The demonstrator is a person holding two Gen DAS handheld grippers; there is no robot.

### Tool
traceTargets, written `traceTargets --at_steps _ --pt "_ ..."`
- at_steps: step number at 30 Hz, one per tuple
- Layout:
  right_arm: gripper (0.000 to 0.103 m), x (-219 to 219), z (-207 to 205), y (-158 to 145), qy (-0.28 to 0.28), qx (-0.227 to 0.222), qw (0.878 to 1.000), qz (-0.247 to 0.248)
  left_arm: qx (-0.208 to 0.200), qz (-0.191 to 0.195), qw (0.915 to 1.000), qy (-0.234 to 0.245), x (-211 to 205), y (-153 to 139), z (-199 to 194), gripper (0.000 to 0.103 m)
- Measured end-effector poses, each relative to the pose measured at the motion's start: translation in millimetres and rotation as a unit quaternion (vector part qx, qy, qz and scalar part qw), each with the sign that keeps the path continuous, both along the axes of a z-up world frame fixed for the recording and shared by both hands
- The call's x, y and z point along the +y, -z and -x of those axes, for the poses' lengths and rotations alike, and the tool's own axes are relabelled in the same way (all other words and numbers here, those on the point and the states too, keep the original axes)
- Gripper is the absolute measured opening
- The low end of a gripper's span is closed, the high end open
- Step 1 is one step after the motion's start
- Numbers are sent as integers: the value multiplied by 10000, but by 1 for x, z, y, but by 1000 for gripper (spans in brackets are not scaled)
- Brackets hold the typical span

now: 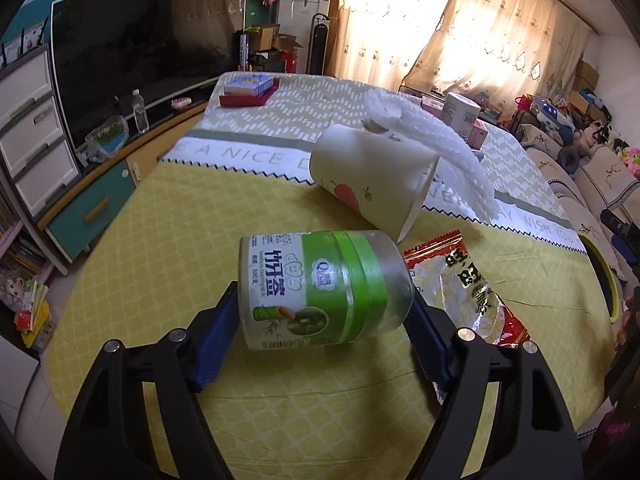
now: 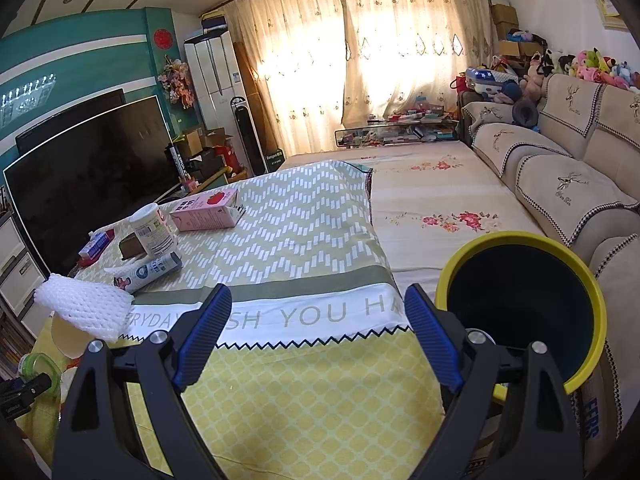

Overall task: Collect trash
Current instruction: 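Grasp the clear green-lidded jar with the left gripper and lift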

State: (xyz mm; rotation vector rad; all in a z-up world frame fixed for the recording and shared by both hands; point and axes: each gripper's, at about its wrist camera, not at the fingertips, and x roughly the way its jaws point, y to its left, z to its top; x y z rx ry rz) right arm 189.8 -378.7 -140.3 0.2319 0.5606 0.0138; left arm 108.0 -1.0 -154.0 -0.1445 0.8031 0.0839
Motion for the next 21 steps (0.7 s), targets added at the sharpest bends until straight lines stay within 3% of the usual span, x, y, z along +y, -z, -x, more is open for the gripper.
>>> traceTargets --at_steps 12,21 --pt "84 2 2 -1 25 -61 10000 56 -458 -213 9981 350 -23 -30 1 71" --pt "83 3 0 0 -3 -18 10000 24 -78 -91 9990 427 -27 -10 -18 70"
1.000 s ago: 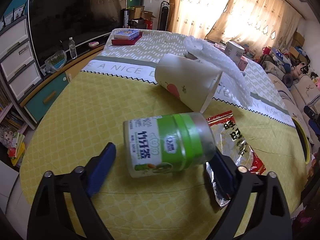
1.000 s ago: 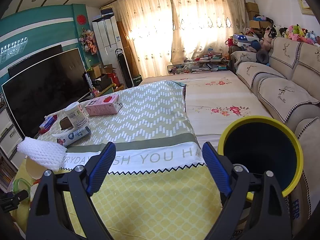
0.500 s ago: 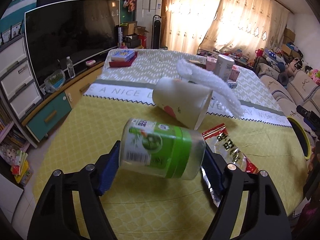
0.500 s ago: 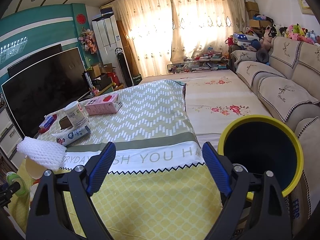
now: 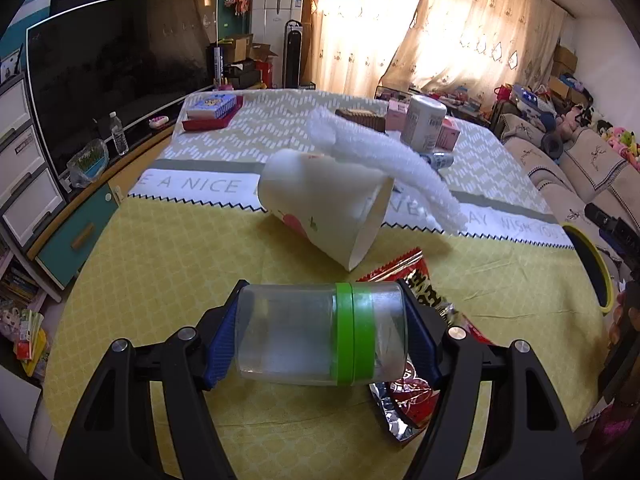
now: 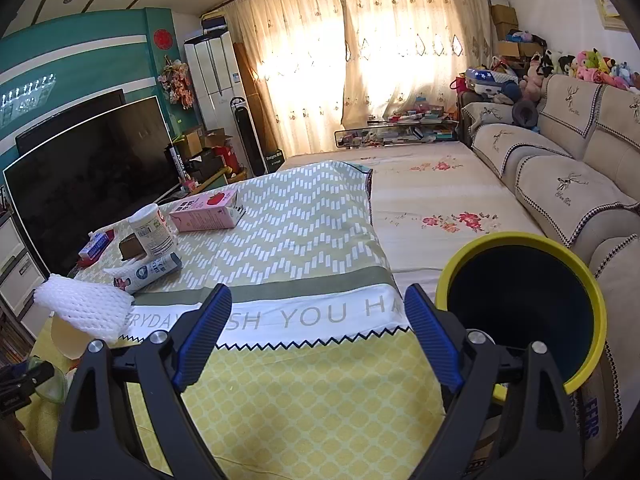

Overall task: Collect trash
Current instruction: 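Grasp the clear green-lidded jar with the left gripper and lift, then carry the clear jar with the left gripper over the bin and release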

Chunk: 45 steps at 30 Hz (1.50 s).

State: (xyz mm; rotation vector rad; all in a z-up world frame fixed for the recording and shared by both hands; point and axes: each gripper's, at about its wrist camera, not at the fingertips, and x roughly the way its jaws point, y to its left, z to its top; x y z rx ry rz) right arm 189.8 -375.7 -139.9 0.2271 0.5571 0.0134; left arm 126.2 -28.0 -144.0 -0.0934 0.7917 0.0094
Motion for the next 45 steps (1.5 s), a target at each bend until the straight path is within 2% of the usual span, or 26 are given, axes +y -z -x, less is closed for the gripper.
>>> traceTargets --at_steps 10,15,19,22,29,33,39,45 --pt "84 1 -3 2 -52 57 10000 20 24 -270 9996 62 -7 12 -4 70" --pt "84 1 -1 0 -54 -8 10000 -8 -14 -237 9997 91 -6 9 -3 70" --pt "83 0 6 -5 -55 -160 9999 20 -231 -397 9988 150 -13 -8 1 70" --pt "83 -3 12 -12 -89 -242 9997 -15 -354 -363 9983 295 -21 -23 0 70" --pt "83 -37 41 -39 294 -585 9978 126 -633 -259 9930 960 -68 -51 -15 70" --pt "83 -67 57 -47 668 -637 9955 195 -694 -136 9854 1547 -116 -59 -30 70" --pt "83 -112 86 -48 1305 -644 9888 333 -694 69 9674 2434 -203 -63 -48 70" --pt "83 -156 111 -42 1880 -565 9799 347 -437 211 9388 3411 -307 -51 -59 70"
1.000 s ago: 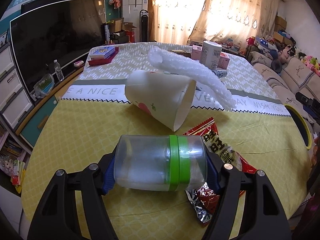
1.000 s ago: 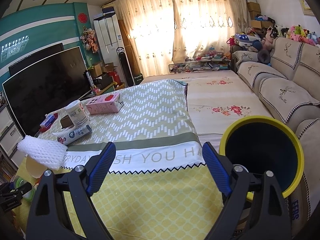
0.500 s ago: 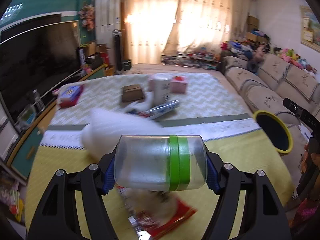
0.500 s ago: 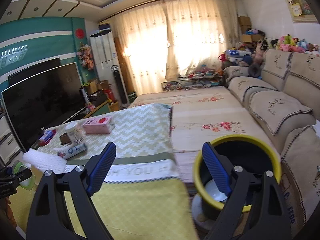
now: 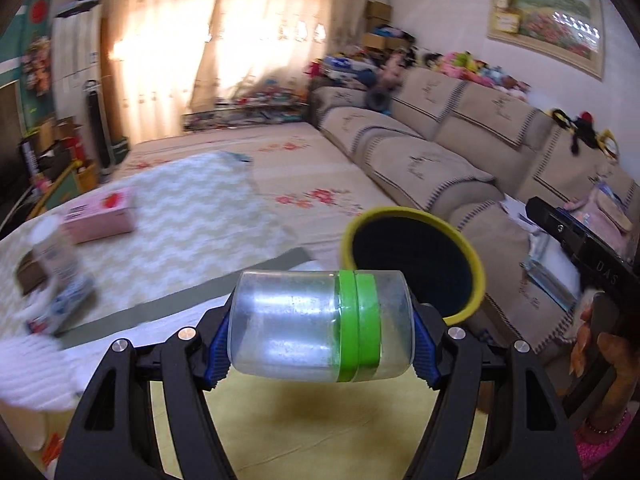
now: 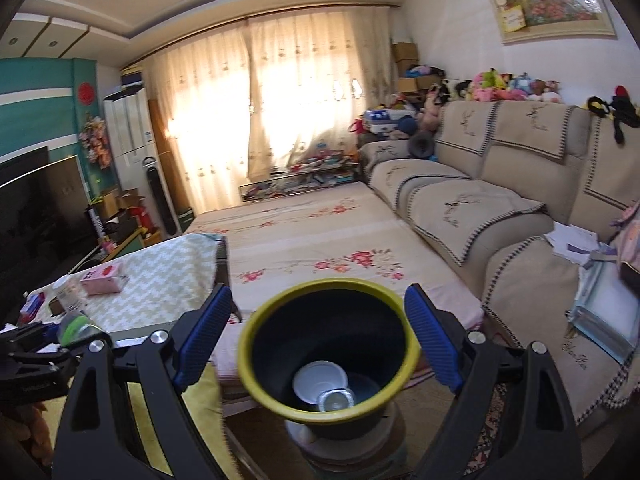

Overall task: Collect trash
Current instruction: 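Carry the clear jar with the left gripper over the bin and release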

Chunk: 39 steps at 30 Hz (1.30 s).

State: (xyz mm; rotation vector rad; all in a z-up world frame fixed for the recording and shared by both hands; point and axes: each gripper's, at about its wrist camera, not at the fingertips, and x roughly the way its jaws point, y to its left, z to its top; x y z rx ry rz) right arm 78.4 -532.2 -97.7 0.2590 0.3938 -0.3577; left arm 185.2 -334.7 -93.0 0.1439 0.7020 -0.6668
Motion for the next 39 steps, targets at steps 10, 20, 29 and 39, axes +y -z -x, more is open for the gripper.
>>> traceTargets --at_steps 10,20,29,39 --pt "83 -45 28 14 462 40 9988 -152 15 -405 9959 814 -132 21 -20 70" --pt "83 -46 26 18 519 116 9983 -220 323 -382 9971 577 -172 52 -67 84" --pt "83 -26 11 22 176 209 9993 -259 35 244 9997 79 -73 -7 -28 96" --pt "83 14 -12 29 -213 432 9985 -247 -175 562 9929 -1033 100 -34 24 98"
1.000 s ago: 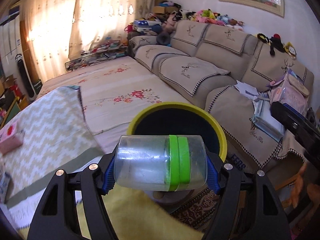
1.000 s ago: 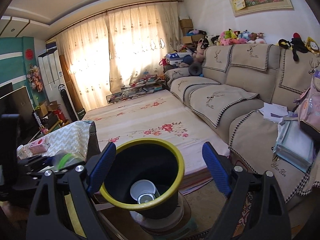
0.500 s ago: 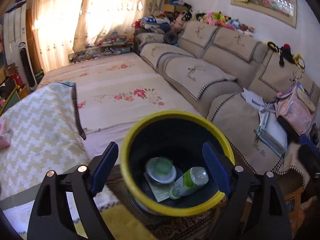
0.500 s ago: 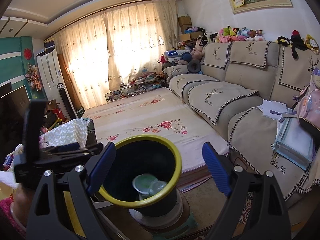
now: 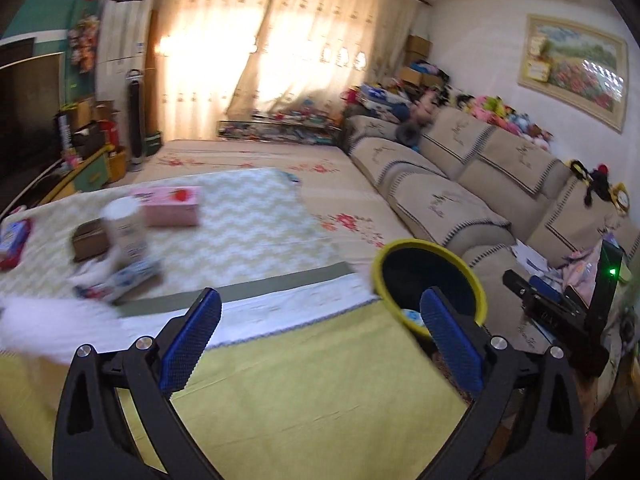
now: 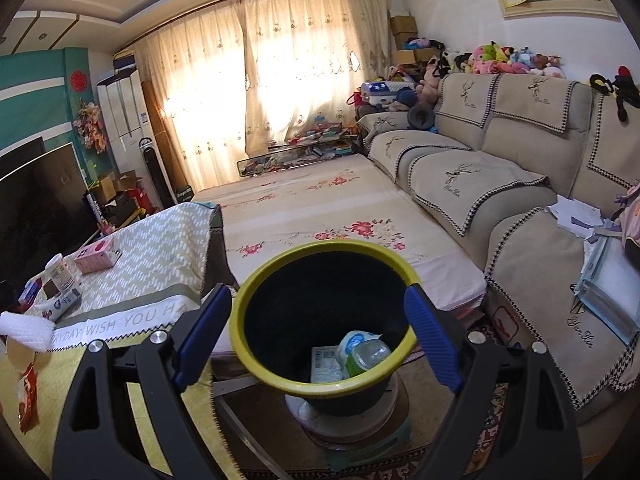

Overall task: Collect trash
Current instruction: 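Carry the clear jar with the left gripper over the bin and release, then grasp the red snack wrapper with the right gripper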

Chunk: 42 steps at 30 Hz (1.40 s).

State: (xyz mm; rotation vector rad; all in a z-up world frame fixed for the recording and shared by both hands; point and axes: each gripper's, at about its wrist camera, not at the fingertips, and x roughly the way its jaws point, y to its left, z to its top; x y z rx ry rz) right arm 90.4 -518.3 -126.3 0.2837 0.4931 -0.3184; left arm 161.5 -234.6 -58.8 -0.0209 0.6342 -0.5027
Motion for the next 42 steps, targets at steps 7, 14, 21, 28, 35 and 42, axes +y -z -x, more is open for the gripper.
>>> traceTargets --at_steps 7,14,21,28,35,42 --pt "83 65 -24 -5 -881 -10 9961 51 14 4 9917 -1286 130 3 31 98" --pt "83 175 -52 0 -2567 198 9662 -106 13 -198 9717 -2352 225 15 57 98" --pt "83 267 -51 -1 -3872 322 9213 -170 -51 -227 9630 -2685 263 18 72 98" --pt "84 340 -53 10 -4577 695 8863 127 -91 -229 9595 -2805 268 16 77 98" --pt "83 373 -59 35 -4590 1342 8773 409 13 -150 9606 -2776 273 22 77 98" --pt "72 385 -57 45 -4508 1476 8772 736 126 -115 9634 -2675 267 31 72 98"
